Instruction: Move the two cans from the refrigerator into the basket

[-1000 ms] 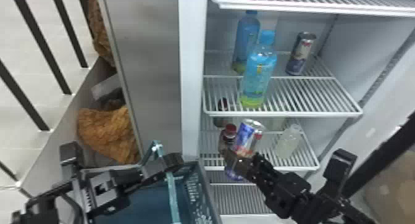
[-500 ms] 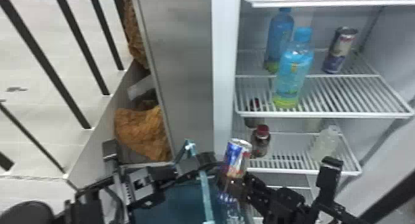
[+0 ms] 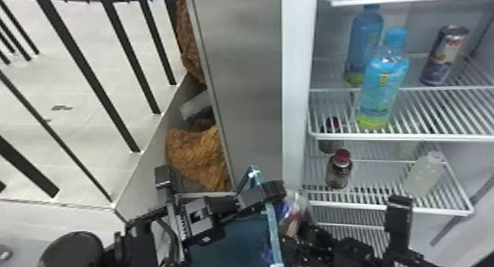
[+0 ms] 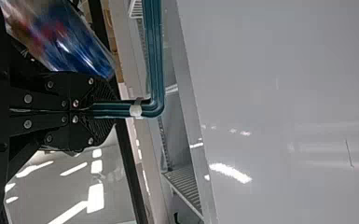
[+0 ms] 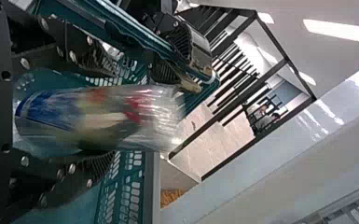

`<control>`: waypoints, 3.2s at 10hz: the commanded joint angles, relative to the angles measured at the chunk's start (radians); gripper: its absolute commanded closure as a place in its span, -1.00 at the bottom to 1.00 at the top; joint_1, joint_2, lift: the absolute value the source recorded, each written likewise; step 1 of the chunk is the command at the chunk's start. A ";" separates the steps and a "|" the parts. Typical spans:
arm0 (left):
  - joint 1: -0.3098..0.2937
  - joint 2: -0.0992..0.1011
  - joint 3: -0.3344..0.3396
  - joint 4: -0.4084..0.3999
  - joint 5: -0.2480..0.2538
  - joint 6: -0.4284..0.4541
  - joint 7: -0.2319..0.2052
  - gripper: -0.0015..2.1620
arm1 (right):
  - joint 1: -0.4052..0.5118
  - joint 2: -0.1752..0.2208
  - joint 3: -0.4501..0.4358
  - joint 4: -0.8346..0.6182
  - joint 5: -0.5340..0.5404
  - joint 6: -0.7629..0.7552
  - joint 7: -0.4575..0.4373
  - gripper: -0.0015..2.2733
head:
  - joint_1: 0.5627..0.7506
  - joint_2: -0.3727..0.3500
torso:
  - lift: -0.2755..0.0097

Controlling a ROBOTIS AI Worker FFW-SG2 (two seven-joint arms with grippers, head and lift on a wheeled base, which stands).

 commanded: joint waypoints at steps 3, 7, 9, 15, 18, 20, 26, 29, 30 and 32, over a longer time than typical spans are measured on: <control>0.002 0.000 0.001 0.000 0.003 0.000 0.000 0.11 | 0.017 0.012 -0.069 -0.031 0.044 -0.024 -0.001 -0.88 | 0.41 0.41 | 0.69; 0.005 0.000 -0.001 0.000 0.005 -0.002 -0.002 0.11 | 0.069 0.043 -0.271 -0.139 0.111 -0.088 -0.001 -0.88 | 0.41 0.10 | 0.69; 0.002 0.000 -0.007 0.000 0.005 -0.005 -0.002 0.11 | 0.081 0.063 -0.343 -0.188 0.127 -0.132 -0.007 -0.88 | 0.41 -0.12 | 0.69; -0.007 0.002 -0.011 0.000 0.007 -0.010 -0.002 0.11 | 0.083 0.089 -0.474 -0.232 0.145 -0.242 -0.056 -0.88 | 0.41 -0.42 | 0.69; -0.007 0.003 -0.011 0.000 0.007 -0.010 0.000 0.11 | 0.083 0.100 -0.542 -0.257 0.165 -0.304 -0.108 -0.88 | 0.41 -0.61 | 0.69; -0.005 0.006 -0.011 0.000 0.007 -0.010 0.000 0.11 | 0.093 0.109 -0.566 -0.289 0.207 -0.341 -0.162 -0.88 | 0.41 -0.68 | 0.69; -0.002 0.006 -0.009 0.000 0.007 -0.010 0.000 0.11 | 0.088 0.112 -0.588 -0.269 0.247 -0.360 -0.281 -0.88 | 0.41 -0.87 | 0.69; -0.002 0.006 -0.011 0.000 0.007 -0.010 0.000 0.11 | 0.015 0.112 -0.582 -0.198 0.265 -0.363 -0.303 -0.89 | 0.41 -0.91 | 0.69; -0.005 0.006 -0.013 0.000 0.005 -0.010 0.000 0.11 | -0.017 0.112 -0.572 -0.168 0.271 -0.363 -0.309 -0.89 | 0.41 -0.92 | 0.69; -0.005 0.006 -0.013 0.000 0.005 -0.010 0.000 0.11 | -0.084 0.109 -0.552 -0.110 0.293 -0.363 -0.312 -0.89 | 0.41 -0.92 | 0.69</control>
